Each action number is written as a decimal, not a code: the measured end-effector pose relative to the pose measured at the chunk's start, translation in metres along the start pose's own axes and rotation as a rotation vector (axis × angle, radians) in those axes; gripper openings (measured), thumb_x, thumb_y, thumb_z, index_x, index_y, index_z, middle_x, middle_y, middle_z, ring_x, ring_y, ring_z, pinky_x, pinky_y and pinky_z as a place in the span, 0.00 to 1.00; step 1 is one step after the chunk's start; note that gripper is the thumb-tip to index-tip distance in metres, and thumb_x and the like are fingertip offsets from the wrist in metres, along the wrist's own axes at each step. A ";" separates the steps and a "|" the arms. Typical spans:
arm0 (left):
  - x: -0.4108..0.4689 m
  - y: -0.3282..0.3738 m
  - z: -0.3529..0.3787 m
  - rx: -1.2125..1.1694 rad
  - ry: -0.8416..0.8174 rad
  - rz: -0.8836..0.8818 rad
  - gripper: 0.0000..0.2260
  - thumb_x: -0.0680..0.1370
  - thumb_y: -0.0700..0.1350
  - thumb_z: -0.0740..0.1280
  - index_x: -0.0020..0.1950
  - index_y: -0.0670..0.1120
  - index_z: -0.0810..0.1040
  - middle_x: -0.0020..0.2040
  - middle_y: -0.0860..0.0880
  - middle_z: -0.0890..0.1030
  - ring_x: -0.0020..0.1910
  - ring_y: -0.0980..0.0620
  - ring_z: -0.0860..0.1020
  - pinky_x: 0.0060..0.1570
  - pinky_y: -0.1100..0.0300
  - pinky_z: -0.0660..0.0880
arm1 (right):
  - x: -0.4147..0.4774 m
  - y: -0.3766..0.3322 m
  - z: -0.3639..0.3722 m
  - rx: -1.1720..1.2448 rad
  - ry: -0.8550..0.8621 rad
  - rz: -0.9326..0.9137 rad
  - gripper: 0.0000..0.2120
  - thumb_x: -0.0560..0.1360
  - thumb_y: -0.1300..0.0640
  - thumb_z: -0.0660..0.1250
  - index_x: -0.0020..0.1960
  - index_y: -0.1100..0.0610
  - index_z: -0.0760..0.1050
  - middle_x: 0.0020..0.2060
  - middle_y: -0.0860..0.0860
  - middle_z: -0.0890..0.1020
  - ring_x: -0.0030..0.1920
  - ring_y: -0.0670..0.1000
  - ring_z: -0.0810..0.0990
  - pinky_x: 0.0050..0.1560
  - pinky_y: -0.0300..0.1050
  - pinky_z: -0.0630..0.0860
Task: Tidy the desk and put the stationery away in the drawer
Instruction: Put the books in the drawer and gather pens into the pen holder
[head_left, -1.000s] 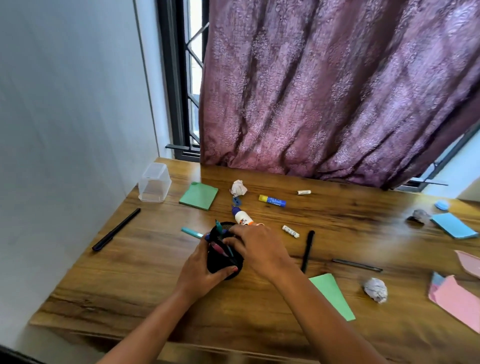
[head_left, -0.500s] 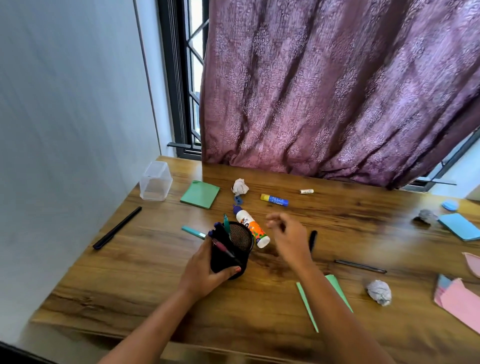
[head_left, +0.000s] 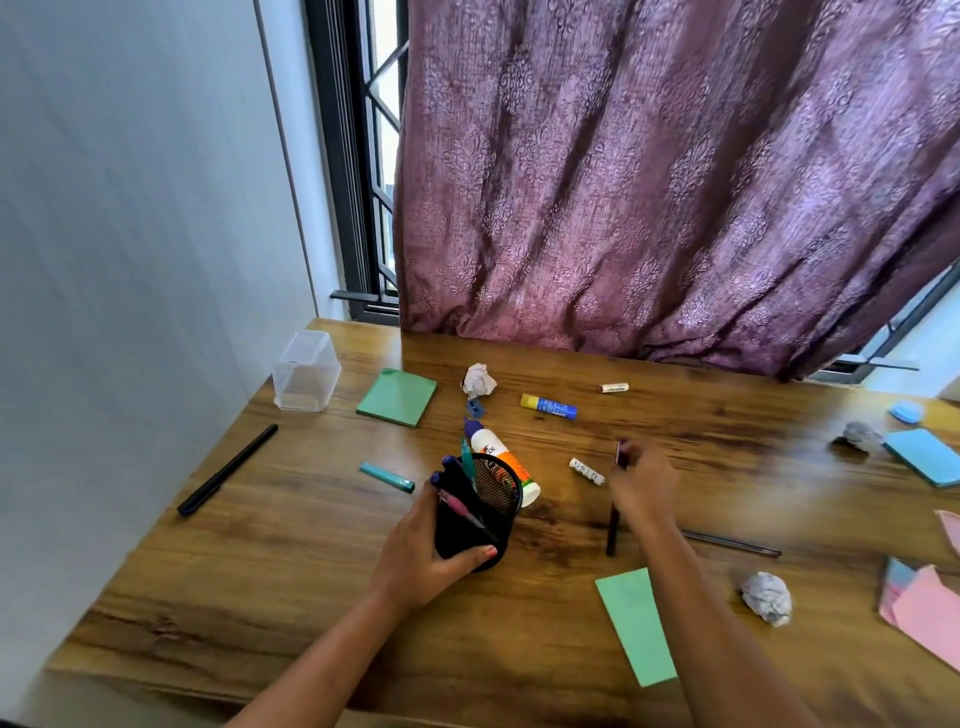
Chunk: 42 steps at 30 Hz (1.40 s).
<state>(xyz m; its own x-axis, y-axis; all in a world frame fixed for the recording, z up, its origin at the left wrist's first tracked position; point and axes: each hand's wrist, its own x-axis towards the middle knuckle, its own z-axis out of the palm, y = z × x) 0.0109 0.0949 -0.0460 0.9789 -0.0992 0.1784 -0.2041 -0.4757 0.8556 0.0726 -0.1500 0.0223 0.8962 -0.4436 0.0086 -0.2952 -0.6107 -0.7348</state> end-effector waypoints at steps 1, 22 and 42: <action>0.000 0.000 0.000 0.001 0.000 0.002 0.37 0.63 0.67 0.70 0.67 0.57 0.62 0.59 0.64 0.73 0.58 0.64 0.72 0.54 0.72 0.71 | -0.006 -0.017 -0.007 0.153 0.037 -0.036 0.17 0.74 0.66 0.67 0.62 0.59 0.72 0.54 0.54 0.80 0.55 0.54 0.79 0.46 0.39 0.71; 0.000 -0.004 0.001 0.038 0.042 0.044 0.38 0.65 0.66 0.71 0.70 0.52 0.64 0.59 0.57 0.77 0.57 0.60 0.76 0.55 0.59 0.77 | -0.083 -0.077 0.033 -0.110 -0.429 -0.725 0.23 0.79 0.63 0.59 0.69 0.44 0.69 0.63 0.47 0.76 0.64 0.46 0.73 0.60 0.34 0.65; -0.001 0.000 0.000 0.048 0.043 0.007 0.39 0.63 0.69 0.69 0.68 0.54 0.63 0.59 0.58 0.76 0.58 0.57 0.76 0.55 0.59 0.77 | -0.069 -0.068 0.025 0.134 -0.401 -0.483 0.20 0.76 0.67 0.61 0.64 0.51 0.73 0.55 0.46 0.78 0.55 0.43 0.76 0.52 0.31 0.74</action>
<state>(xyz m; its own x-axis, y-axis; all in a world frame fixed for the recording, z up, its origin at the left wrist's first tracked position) 0.0094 0.0952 -0.0458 0.9763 -0.0656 0.2062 -0.2100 -0.5167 0.8300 0.0387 -0.0620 0.0547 0.9797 0.1572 0.1247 0.1939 -0.5816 -0.7900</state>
